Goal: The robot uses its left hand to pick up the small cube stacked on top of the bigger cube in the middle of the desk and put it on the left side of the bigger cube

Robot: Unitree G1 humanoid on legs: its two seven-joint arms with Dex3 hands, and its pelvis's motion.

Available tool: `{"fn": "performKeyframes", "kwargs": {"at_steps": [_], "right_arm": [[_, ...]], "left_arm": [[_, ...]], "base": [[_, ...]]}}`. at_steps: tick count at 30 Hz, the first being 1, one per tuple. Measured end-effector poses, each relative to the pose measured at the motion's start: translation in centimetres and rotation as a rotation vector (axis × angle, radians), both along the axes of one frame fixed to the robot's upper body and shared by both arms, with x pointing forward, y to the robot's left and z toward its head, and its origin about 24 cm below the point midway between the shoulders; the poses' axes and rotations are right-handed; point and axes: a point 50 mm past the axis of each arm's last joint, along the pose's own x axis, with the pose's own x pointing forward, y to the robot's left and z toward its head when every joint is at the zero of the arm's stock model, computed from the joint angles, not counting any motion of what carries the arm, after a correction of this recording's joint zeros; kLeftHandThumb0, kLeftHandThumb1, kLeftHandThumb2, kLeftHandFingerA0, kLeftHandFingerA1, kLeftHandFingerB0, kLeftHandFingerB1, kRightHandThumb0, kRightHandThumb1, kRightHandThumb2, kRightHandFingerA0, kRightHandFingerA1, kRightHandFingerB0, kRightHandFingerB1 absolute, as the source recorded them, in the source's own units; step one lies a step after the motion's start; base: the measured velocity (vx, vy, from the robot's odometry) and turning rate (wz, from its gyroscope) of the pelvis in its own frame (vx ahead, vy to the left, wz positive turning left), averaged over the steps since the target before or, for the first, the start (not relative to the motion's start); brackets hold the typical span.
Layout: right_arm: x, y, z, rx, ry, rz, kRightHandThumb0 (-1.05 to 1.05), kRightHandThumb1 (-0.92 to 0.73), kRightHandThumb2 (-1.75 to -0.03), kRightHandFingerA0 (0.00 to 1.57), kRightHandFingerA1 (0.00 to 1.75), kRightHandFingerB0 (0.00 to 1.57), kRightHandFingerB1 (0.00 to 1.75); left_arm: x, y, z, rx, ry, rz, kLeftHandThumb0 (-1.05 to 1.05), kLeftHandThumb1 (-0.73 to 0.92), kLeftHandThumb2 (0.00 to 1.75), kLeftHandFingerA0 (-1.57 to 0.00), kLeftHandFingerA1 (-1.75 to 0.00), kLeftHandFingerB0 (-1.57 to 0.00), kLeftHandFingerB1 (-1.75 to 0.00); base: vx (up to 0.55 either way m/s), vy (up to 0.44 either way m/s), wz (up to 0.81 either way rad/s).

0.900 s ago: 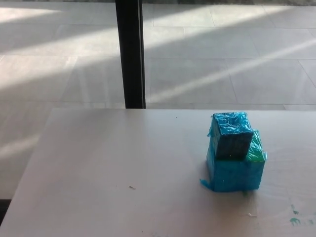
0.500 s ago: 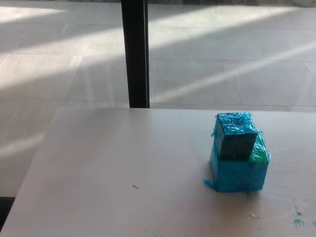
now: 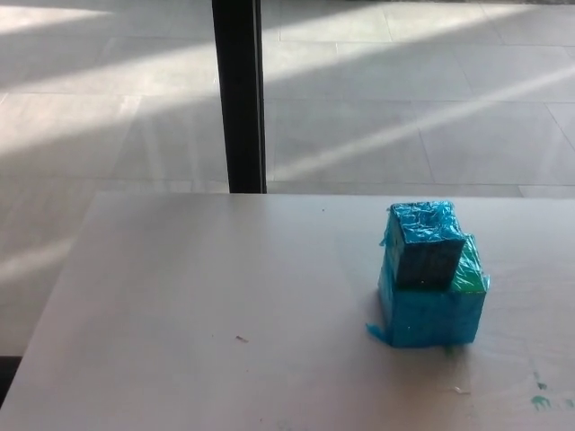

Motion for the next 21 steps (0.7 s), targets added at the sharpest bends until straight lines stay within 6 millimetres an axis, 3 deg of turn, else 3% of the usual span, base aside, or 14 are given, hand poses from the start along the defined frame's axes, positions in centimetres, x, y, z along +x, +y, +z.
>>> {"fn": "performKeyframes", "kwargs": {"at_steps": [1, 2, 3, 6, 7, 9, 10, 11, 13, 17, 18, 19, 20, 21], "right_arm": [[0.0, 0.0, 0.0, 0.001, 0.000, 0.002, -0.46, -0.55, -0.87, 0.60, 0.63, 0.39, 0.51], [0.0, 0.0, 0.0, 0.002, 0.001, 0.004, -0.46, -0.55, -0.87, 0.60, 0.63, 0.39, 0.51], [0.1, 0.1, 0.0, 0.002, 0.000, 0.007, -0.42, -0.67, -0.61, 0.68, 0.54, 0.46, 0.36], [0.3, 0.1, 0.0, 0.003, 0.000, 0.006, -0.40, -0.67, -0.60, 0.67, 0.53, 0.47, 0.36], [0.2, 0.1, 0.0, 0.004, 0.001, 0.004, -0.40, -0.67, -0.61, 0.68, 0.53, 0.46, 0.36], [0.2, 0.1, -0.1, 0.004, 0.004, 0.003, -0.40, -0.68, -0.61, 0.68, 0.55, 0.45, 0.36], [0.2, 0.1, -0.1, 0.004, 0.004, 0.003, -0.39, -0.68, -0.61, 0.67, 0.54, 0.45, 0.36], [0.1, 0.1, -0.1, 0.004, 0.006, 0.003, -0.39, -0.68, -0.61, 0.69, 0.55, 0.47, 0.36], [0.2, 0.1, -0.1, 0.005, 0.004, 0.008, -0.40, -0.68, -0.61, 0.69, 0.55, 0.47, 0.36], [0.2, 0.1, -0.1, 0.006, 0.005, 0.009, -0.40, -0.69, -0.61, 0.68, 0.53, 0.46, 0.36], [0.0, 0.1, -0.2, 0.007, 0.012, 0.006, -0.40, -0.69, -0.62, 0.67, 0.53, 0.47, 0.36], [-0.1, 0.1, -0.2, 0.008, 0.016, 0.004, -0.40, -0.69, -0.61, 0.67, 0.54, 0.47, 0.37], [-0.2, 0.1, -0.3, 0.008, 0.020, 0.003, -0.40, -0.68, -0.61, 0.67, 0.53, 0.46, 0.36], [-0.2, 0.1, -0.3, 0.009, 0.021, 0.004, -0.40, -0.68, -0.61, 0.67, 0.53, 0.46, 0.36]], "left_arm": [[0.8, -1.3, 1.1, 0.027, -0.028, -0.043, -0.97, 0.67, 1.10, -0.06, -0.31, -0.12, -0.10], [1.6, -2.7, 2.1, 0.055, -0.051, -0.086, -0.97, 0.67, 1.10, -0.06, -0.31, -0.12, -0.10], [2.2, -4.1, 2.9, 0.083, -0.073, -0.131, -0.91, 0.63, 1.09, -0.02, -0.49, -0.09, -0.18], [3.3, -8.4, 4.8, 0.142, -0.139, -0.262, -0.91, 0.64, 1.10, -0.03, -0.54, -0.09, -0.19], [3.6, -9.8, 5.2, 0.157, -0.153, -0.302, -0.90, 0.64, 1.10, -0.03, -0.55, 0.00, -0.23], [3.9, -13.0, 6.2, 0.185, -0.188, -0.394, -0.87, 0.64, 1.06, -0.07, -0.55, -0.07, -0.25], [3.9, -14.3, 6.5, 0.200, -0.199, -0.428, -0.91, 0.84, 0.66, -0.10, -0.50, -0.05, -0.27], [4.0, -16.0, 7.0, 0.218, -0.212, -0.473, -0.91, 0.65, 1.10, -0.10, -0.55, -0.03, -0.18], [4.1, -19.7, 7.9, 0.250, -0.234, -0.567, -0.91, 0.65, 1.11, -0.12, -0.57, 0.00, -0.16], [4.2, -23.8, 8.5, 0.289, -0.241, -0.667, -0.94, 0.64, 1.12, -0.05, -0.51, -0.09, -0.11], [4.2, -24.5, 8.5, 0.294, -0.239, -0.683, -1.05, 0.84, 0.67, -0.04, -0.52, 0.00, -0.33], [4.1, -25.2, 8.4, 0.300, -0.234, -0.700, -1.05, 0.85, 0.66, -0.06, -0.51, 0.00, -0.32], [4.1, -26.0, 8.2, 0.305, -0.229, -0.721, -0.96, 0.64, 1.12, -0.04, -0.53, -0.13, -0.12], [4.0, -26.8, 8.1, 0.310, -0.222, -0.741, -0.96, 0.64, 1.12, -0.04, -0.53, -0.13, -0.12]], "base": [[0.00, 0.000, 0.00], [0.00, 0.000, 0.00], [0.00, 0.000, 0.00], [0.00, 0.000, 0.00], [0.00, 0.000, 0.00], [0.00, 0.000, 0.00], [0.00, 0.000, 0.00], [0.00, 0.000, 0.00], [0.00, 0.000, 0.00], [0.00, 0.000, 0.00], [0.00, 0.000, 0.00], [0.00, 0.000, 0.00], [0.00, 0.000, 0.00], [0.00, 0.000, 0.00]]}}
